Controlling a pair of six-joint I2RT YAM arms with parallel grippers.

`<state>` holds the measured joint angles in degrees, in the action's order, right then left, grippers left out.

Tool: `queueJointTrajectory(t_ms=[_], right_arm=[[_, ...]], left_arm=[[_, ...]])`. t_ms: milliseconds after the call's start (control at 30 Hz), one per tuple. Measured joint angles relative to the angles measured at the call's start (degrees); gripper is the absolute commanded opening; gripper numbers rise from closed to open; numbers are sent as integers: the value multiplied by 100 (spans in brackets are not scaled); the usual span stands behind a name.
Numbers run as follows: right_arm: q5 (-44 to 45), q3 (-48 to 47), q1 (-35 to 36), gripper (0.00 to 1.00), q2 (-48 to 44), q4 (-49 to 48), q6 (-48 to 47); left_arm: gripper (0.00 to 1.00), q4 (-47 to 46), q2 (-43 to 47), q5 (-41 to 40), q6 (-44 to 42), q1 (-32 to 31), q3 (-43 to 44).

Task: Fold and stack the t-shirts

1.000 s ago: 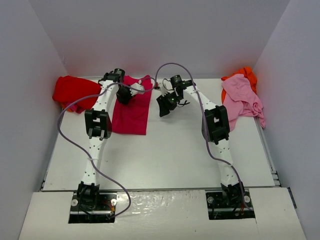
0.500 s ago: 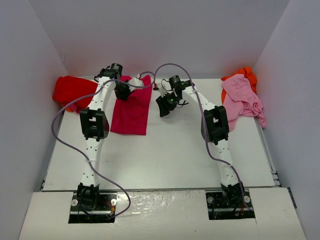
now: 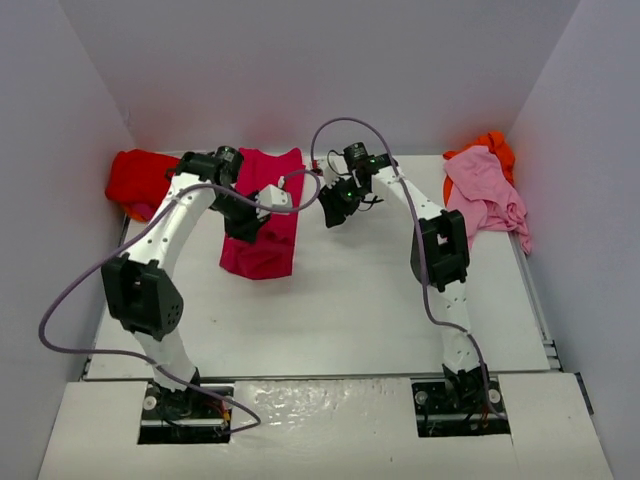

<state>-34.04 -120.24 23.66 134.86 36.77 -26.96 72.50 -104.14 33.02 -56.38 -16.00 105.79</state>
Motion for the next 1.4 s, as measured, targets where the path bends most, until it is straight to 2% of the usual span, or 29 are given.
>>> queueJointTrajectory(t_ms=[100,167,233,267,333,400,467,567,700,967,1033,1100,1167,1200,1333,1400], right_arm=[[18,184,28,47,-173,-6,-46],[56,321,58,47,-273,-11,-105],[122,434,116,47,-339,38,-196],[149,455,151,47,-348,74,-236],[198,466,246,47,-349,145,-326],[228,474,348,47,-349,230,-404],[268,493,474,47,-349,324,-520],[341,513,679,45,-349,575,-716],[382,476,1014,41,-344,1135,-998],[216,295,1294,47,-324,2294,-1553],[241,665,1326,43,-437,2359,-1707],[392,1188,1364,38,-602,2467,-1831],[698,1647,1440,44,-741,2418,-1790],[944,1909,1483,45,-842,2249,-1735],[1748,3014,1584,45,-1632,1201,-1415],[2143,3260,1526,43,-2033,832,-1244]], left_arm=[[0,228,917,155,28,-229,-1333],[7,258,1513,289,48,-347,-2166],[17,263,2105,344,49,-399,-2990],[32,272,2388,336,56,-418,-3393],[54,355,2918,303,134,-400,-3976],[78,459,3373,295,159,-254,-4169],[85,464,3792,295,196,-127,-4116],[86,463,4211,297,308,-53,-3860],[86,485,4265,138,430,-31,-3798],[85,289,3269,-100,562,123,-3629],[74,14,2989,-112,634,126,-3535],[72,-279,2726,-108,692,135,-3451],[66,-656,2504,-109,832,184,-3417],[55,-863,2417,-108,915,234,-3418],[49,-1691,2302,72,1362,671,-3441],[46,-1896,2309,156,1467,813,-3425]])
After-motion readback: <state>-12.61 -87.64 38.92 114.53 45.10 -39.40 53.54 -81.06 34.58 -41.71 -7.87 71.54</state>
